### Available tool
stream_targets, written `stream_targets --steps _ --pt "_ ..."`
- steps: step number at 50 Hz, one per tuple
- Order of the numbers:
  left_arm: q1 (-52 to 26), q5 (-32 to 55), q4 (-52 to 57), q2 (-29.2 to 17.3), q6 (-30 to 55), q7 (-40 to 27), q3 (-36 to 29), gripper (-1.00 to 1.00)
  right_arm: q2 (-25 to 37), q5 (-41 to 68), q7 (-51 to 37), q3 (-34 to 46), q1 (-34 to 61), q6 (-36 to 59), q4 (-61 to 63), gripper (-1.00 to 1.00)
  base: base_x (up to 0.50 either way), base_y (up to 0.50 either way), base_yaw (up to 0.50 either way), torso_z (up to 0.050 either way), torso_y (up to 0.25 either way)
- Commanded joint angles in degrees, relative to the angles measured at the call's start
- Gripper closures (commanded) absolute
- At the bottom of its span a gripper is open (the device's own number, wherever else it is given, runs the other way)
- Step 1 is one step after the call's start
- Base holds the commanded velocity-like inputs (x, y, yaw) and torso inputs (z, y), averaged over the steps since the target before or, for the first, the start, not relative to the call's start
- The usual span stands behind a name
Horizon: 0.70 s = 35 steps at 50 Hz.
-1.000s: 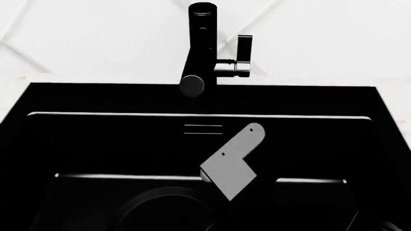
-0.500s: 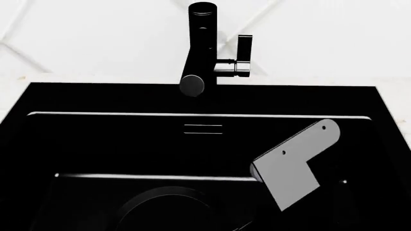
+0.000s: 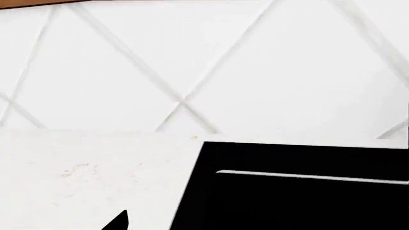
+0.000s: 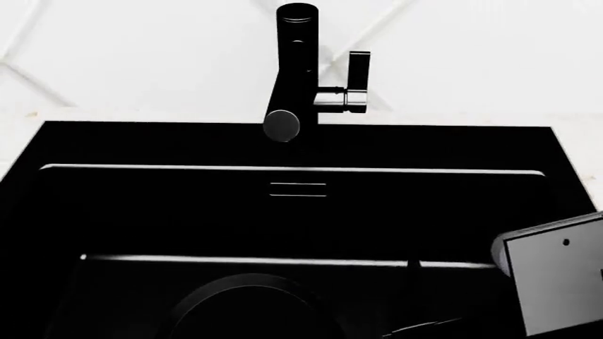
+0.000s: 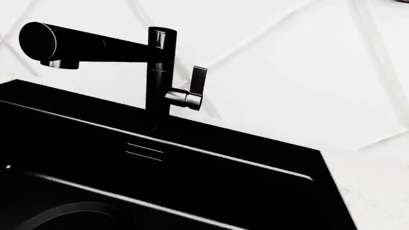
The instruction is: Pick the pan and sponge and place them into the sink. Then turn on the water.
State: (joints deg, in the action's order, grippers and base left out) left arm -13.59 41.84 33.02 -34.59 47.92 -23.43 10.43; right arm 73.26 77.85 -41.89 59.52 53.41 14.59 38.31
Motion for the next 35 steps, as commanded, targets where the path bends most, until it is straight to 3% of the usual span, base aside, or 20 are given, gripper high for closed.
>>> stream_targets --steps 1,8,12,14,19,24,29,32,34,35 --pt "-3.48 4.56 2.19 -0.17 10.74 -10.39 5.12 -1.0 1.92 1.04 -3.93 -0.88 -1.05 -1.9 1.44 -1.0 0.0 0.0 0.0 0.0 0.0" --pt "-5.36 12.72 8.59 -2.59 21.01 -17.77 13.18 -1.0 0.84 0.4 -3.22 -0.55 -1.04 -1.0 0.45 -1.0 0.0 0.0 0.0 0.0 0.0" --pt "-7.11 15.52 7.77 -4.14 24.44 -19.38 15.86 -1.0 1.0 -0.07 -3.14 -0.3 -1.79 -1.62 0.38 -1.0 0.0 0.0 0.0 0.0 0.0" --pt "-7.19 20.24 5.63 -4.56 26.06 -17.71 20.81 -1.0 1.0 -0.41 -2.99 -0.13 -2.23 -1.99 0.17 -1.0 0.0 0.0 0.0 0.0 0.0" --pt "-6.75 18.65 4.37 -10.87 28.32 -18.86 24.92 -1.0 1.09 -0.8 -2.65 -0.02 -2.65 -2.32 -0.14 -1.0 0.0 0.0 0.0 0.0 0.0" --pt "-7.77 23.74 3.95 -9.93 33.17 -22.32 28.8 -1.0 0.07 -1.39 -2.36 0.18 -2.86 -2.32 -0.98 -1.0 0.0 0.0 0.0 0.0 0.0" --pt "-6.83 24.16 3.08 -12.97 33.66 -21.48 32.54 -1.0 -0.28 -1.35 -2.06 0.12 -2.6 -1.9 -1.27 -1.0 0.0 0.0 0.0 0.0 0.0" --pt "-10.14 27.8 0.87 -11.91 37.16 -25.41 32.57 -1.0 -1.11 -1.87 -1.74 0.37 -2.85 -1.89 -2.11 -1.0 0.0 0.0 0.0 0.0 0.0" --pt "-10.6 28.95 -0.05 -13.54 38.67 -25.76 31.6 -1.0 -1.57 -1.64 -1.61 0.35 -2.19 -0.84 -2.17 -1.0 0.0 0.0 0.0 0.0 0.0" --pt "-12.27 35.37 -3.53 -12.16 41.25 -30.1 36.35 -1.0 -1.43 -1.39 -1.76 0.21 -1.93 -0.59 -1.82 -1.0 0.0 0.0 0.0 0.0 0.0"
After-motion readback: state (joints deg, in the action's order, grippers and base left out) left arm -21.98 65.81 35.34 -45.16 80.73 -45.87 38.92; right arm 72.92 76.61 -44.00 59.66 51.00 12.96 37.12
